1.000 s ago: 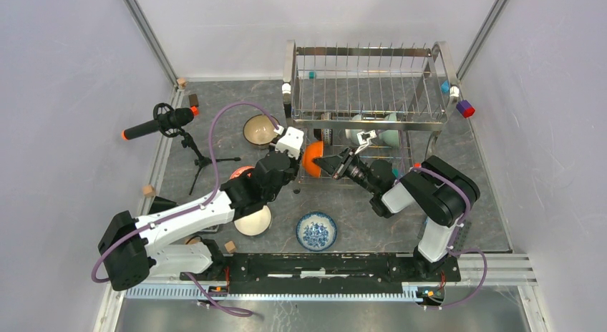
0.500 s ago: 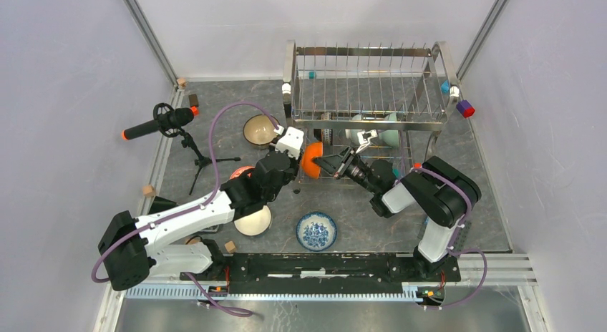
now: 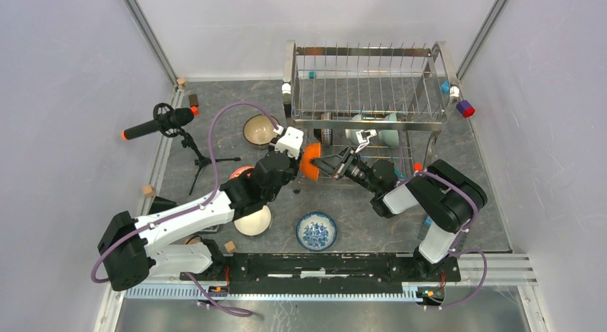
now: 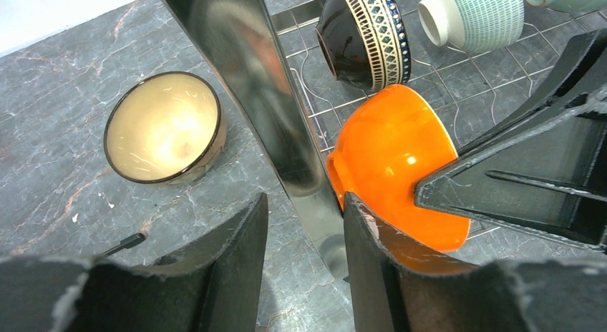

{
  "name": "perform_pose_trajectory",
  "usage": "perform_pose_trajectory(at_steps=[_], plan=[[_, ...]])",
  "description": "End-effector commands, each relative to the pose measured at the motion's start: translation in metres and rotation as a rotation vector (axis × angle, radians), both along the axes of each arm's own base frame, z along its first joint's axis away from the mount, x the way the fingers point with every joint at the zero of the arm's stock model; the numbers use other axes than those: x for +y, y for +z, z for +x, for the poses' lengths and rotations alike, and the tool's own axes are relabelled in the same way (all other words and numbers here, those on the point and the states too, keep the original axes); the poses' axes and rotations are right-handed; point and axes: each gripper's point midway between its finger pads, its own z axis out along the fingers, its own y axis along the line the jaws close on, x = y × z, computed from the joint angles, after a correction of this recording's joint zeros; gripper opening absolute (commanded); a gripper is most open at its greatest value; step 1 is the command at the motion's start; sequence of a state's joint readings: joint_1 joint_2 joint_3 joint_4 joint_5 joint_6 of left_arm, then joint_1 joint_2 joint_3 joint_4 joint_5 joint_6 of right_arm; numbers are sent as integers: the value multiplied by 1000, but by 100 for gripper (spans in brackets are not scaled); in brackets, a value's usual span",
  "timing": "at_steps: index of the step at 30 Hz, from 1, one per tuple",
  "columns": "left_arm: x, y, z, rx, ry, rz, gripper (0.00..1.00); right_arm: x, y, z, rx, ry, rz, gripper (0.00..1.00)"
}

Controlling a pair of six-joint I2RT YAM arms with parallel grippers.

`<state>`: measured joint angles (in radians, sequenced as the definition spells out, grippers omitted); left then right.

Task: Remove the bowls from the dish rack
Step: Pick up the bowl from the dish rack, then place the bowl at the center of the board.

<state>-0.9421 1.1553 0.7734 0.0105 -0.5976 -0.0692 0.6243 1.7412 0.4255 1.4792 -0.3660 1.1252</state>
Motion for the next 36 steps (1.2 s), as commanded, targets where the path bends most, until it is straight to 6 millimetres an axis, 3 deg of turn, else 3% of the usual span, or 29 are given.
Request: perform_pose_trajectory(at_steps=[1,8,18,28,36], plan=[[18,24,8,-57,88,-8,52,-20,119,-36,-417,31,294,0],[20,23,5,-45,85,-6,60,-23,121,-44,-426,37,270,0],[25,35,-3,-48,75,-56,86,-27,114,-53,-407,45,203,0],[22,49,-18,-16,36,-162,91,-37,101,-77,-421,70,69,0],[34,62,-30,-52,84,-136,92,-56,73,-103,-447,74,-109,0]])
